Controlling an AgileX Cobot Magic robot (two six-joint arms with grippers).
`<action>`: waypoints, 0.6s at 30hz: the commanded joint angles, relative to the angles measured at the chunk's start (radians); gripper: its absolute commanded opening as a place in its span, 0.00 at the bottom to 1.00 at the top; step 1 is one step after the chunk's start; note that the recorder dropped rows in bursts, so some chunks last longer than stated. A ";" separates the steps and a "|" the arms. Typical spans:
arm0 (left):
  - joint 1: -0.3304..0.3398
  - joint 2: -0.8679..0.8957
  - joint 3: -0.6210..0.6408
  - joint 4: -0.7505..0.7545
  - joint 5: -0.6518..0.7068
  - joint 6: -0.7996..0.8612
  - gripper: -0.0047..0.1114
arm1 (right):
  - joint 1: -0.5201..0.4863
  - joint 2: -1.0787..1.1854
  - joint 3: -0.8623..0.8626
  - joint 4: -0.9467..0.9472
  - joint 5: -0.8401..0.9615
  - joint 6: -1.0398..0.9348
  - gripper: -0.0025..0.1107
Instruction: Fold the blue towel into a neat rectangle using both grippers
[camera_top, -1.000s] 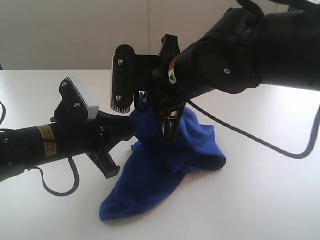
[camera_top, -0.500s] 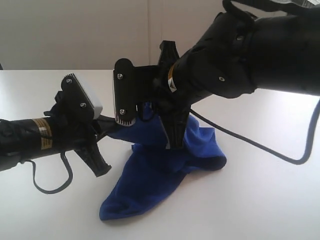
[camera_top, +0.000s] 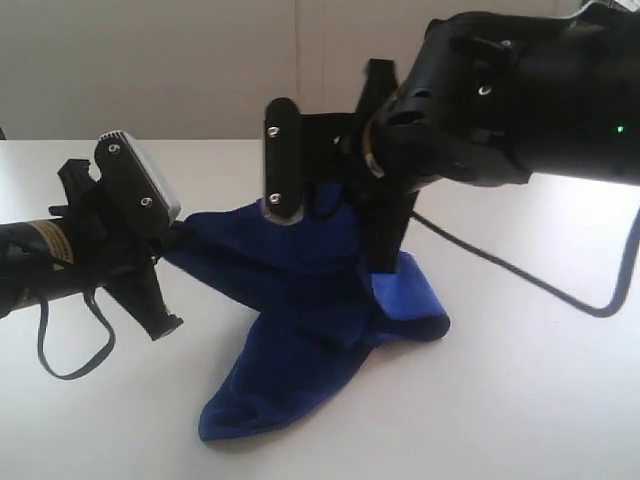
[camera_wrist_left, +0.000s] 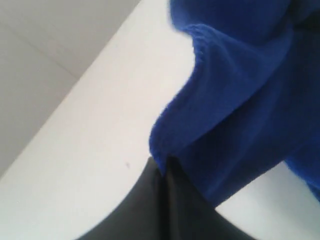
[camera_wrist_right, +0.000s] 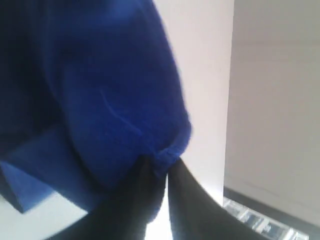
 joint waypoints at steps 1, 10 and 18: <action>0.003 -0.006 0.009 -0.038 0.039 0.040 0.04 | -0.008 -0.012 -0.003 -0.052 0.067 0.080 0.34; 0.003 -0.006 0.009 -0.070 0.030 0.080 0.04 | -0.008 -0.011 -0.001 -0.023 0.104 0.332 0.36; 0.003 -0.006 0.009 -0.070 0.084 0.080 0.04 | -0.216 0.019 -0.001 0.337 -0.080 0.257 0.37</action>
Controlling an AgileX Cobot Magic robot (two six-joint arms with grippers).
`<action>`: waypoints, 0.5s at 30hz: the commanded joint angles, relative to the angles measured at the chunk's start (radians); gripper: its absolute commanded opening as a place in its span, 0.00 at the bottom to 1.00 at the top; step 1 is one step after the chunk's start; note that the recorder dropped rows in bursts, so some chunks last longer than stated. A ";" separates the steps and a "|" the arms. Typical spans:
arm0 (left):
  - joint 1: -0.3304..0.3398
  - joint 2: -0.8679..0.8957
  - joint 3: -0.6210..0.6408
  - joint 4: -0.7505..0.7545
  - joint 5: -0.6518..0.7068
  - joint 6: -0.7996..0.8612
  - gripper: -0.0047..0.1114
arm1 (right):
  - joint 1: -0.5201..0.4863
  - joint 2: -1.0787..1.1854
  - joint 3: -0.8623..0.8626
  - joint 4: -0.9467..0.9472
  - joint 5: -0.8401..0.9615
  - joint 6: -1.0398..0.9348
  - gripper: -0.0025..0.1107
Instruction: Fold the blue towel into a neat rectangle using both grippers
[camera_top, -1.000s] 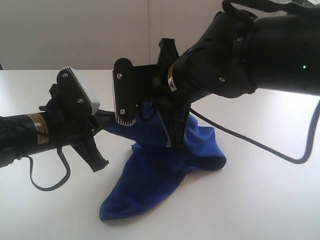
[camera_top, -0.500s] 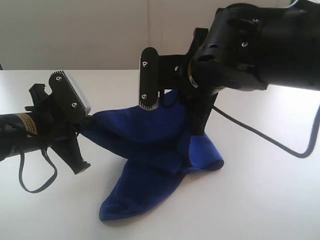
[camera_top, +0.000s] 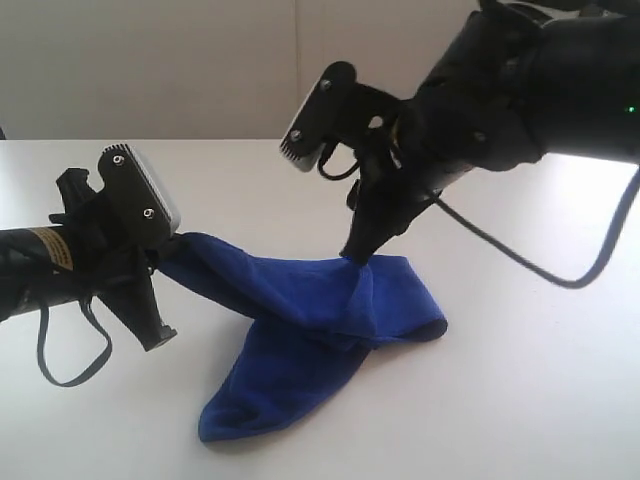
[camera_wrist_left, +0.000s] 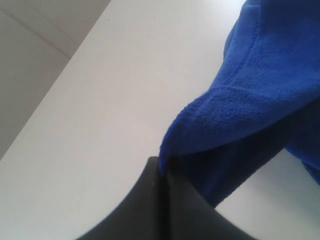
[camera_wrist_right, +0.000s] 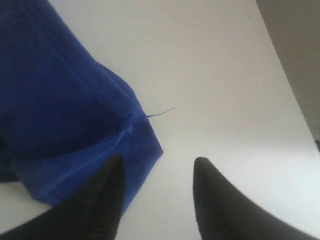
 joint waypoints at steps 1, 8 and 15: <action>0.000 -0.006 0.007 -0.010 0.041 0.000 0.04 | -0.161 0.021 -0.001 0.199 -0.091 -0.082 0.36; 0.000 -0.006 0.007 -0.010 0.035 -0.006 0.04 | -0.463 0.207 -0.089 1.246 0.244 -0.873 0.30; 0.000 -0.006 0.007 -0.010 0.035 -0.027 0.04 | -0.456 0.378 -0.195 1.265 0.252 -0.890 0.56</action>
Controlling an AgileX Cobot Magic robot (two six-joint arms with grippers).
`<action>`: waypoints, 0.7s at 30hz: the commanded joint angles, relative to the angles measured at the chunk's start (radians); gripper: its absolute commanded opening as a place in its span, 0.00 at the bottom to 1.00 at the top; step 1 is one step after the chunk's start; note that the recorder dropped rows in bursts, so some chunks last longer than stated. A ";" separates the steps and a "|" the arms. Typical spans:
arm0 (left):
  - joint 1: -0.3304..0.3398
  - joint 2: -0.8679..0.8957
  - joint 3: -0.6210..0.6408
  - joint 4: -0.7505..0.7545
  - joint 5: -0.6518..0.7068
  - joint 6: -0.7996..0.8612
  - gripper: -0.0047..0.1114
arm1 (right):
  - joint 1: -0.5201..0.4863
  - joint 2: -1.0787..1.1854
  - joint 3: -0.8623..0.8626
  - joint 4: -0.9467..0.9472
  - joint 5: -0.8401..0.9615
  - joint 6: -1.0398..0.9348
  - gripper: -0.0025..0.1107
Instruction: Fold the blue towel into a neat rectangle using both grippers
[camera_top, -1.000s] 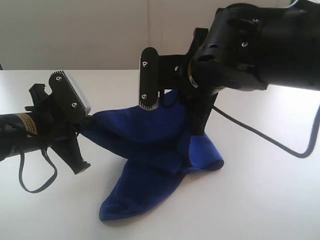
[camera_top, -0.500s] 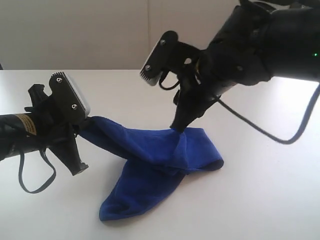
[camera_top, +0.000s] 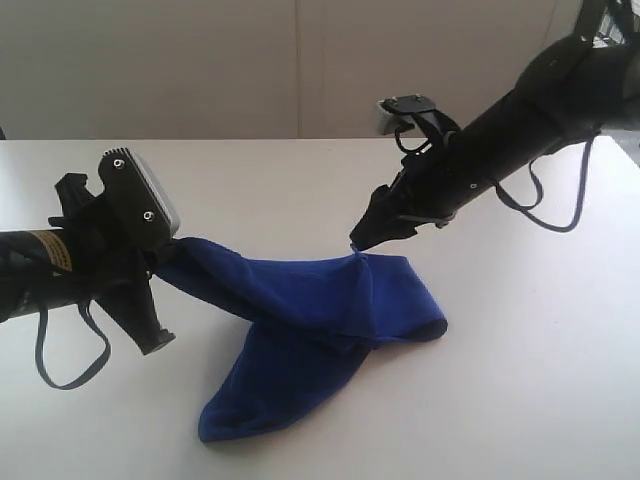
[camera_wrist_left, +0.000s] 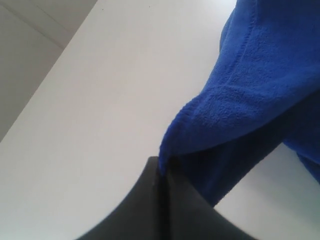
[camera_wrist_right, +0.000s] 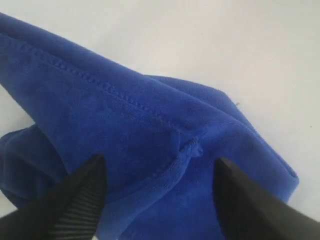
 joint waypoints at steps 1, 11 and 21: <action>0.000 -0.006 0.007 -0.010 0.009 -0.017 0.04 | 0.003 0.065 -0.041 0.014 0.011 -0.022 0.54; 0.000 -0.006 0.007 -0.010 0.009 -0.017 0.04 | 0.003 0.148 -0.046 0.014 -0.045 -0.022 0.50; 0.000 -0.006 0.007 -0.010 0.009 -0.017 0.04 | 0.003 0.162 -0.046 0.116 -0.126 -0.026 0.13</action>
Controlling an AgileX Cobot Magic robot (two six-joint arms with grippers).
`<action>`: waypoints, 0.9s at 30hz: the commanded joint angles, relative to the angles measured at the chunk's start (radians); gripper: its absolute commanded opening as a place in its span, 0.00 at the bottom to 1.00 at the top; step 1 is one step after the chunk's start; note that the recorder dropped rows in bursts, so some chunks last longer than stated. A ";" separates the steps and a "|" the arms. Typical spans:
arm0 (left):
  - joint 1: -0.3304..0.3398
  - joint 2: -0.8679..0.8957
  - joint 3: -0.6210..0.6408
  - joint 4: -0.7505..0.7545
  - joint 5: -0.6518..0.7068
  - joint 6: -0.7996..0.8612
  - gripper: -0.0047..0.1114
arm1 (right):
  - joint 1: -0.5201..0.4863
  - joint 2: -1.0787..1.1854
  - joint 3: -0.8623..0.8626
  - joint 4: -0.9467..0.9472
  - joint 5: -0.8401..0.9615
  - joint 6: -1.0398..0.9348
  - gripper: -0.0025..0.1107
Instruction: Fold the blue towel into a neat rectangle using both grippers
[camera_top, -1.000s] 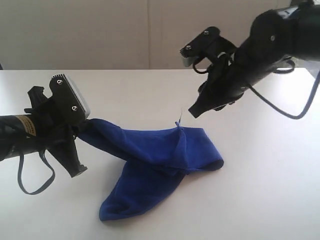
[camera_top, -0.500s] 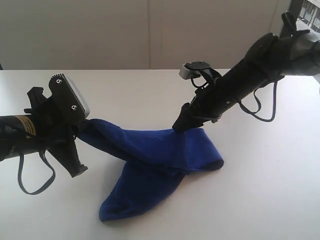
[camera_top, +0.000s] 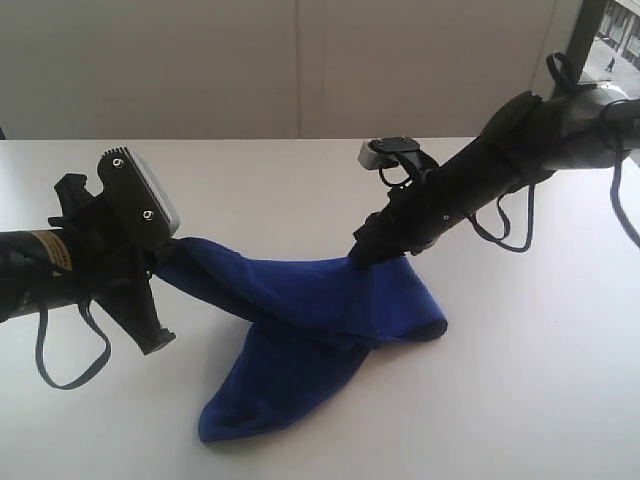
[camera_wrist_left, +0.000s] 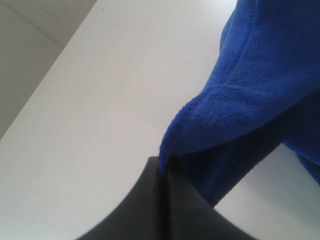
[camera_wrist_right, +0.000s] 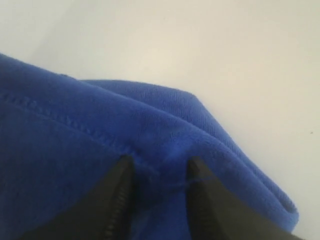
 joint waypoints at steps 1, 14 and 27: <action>0.000 -0.006 0.007 -0.010 0.007 -0.010 0.04 | 0.000 -0.003 -0.009 0.051 -0.024 -0.017 0.06; 0.000 -0.006 0.007 -0.010 -0.080 0.018 0.04 | -0.048 -0.195 -0.011 -0.066 -0.027 -0.013 0.02; 0.000 -0.006 -0.107 -0.069 -0.278 0.223 0.04 | -0.083 -0.518 -0.011 -0.291 -0.149 0.079 0.02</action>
